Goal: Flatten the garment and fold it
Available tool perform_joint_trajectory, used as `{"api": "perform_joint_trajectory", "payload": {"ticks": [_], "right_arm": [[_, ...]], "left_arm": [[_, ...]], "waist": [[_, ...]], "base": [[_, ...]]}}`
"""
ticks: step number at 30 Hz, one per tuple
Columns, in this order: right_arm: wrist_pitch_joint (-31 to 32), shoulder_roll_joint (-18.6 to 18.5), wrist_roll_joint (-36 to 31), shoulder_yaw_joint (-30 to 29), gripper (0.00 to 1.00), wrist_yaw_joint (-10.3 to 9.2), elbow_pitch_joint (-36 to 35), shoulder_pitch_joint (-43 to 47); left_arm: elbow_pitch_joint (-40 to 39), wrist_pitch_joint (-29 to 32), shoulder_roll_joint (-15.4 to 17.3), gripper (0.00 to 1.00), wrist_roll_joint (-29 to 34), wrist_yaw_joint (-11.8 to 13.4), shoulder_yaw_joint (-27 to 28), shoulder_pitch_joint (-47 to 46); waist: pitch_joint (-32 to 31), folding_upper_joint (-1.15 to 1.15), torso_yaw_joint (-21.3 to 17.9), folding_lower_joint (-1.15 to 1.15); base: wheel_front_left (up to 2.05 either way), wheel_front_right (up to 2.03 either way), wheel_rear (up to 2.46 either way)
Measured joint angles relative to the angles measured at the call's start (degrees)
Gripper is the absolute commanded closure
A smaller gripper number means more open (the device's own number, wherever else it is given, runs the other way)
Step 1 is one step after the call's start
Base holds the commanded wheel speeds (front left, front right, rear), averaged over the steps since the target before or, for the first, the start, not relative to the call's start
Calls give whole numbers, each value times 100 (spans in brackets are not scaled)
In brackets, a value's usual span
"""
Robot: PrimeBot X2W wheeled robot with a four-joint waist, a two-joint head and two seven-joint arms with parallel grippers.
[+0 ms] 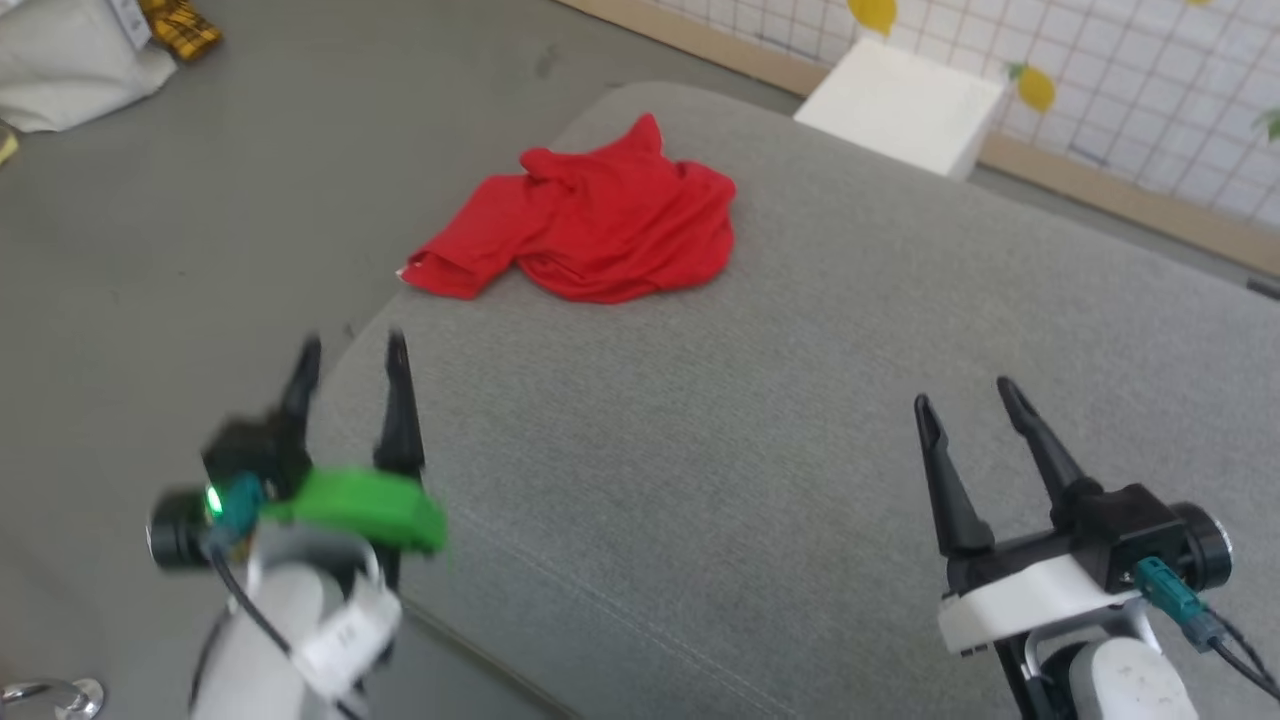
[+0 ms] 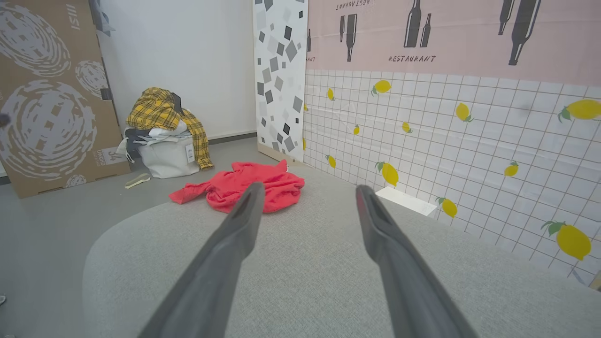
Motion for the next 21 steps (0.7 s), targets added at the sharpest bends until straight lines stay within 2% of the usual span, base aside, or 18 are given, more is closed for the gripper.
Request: {"api": "perform_joint_trajectory", "payload": {"ticks": [7,12,16,21], "right_arm": [[100,0,-207,26,0,0,-347,-451],[91,1,-210,54,0,0,-465,-826],[21,0,-194,56,0,0,-502,-1101],[-69,1,-136,86,0,0,-501,-1315]], "left_arm": [[490,747,313,0,-517,-305,404,-1672],[987,1584,854,0,-983,-437,832,-2821],[1332,2398,1429,0,-1061,-431,1009,-3545],[1588,3513,1762,0,-1660,-189,1534,-4128]], "waist": [[633,0,-376,0],[1260,0,-786,0],[1809,0,-1164,1],[2425,0,-1682,3]], "base": [[0,0,0],[0,0,0],[0,0,0],[0,0,0]]}}
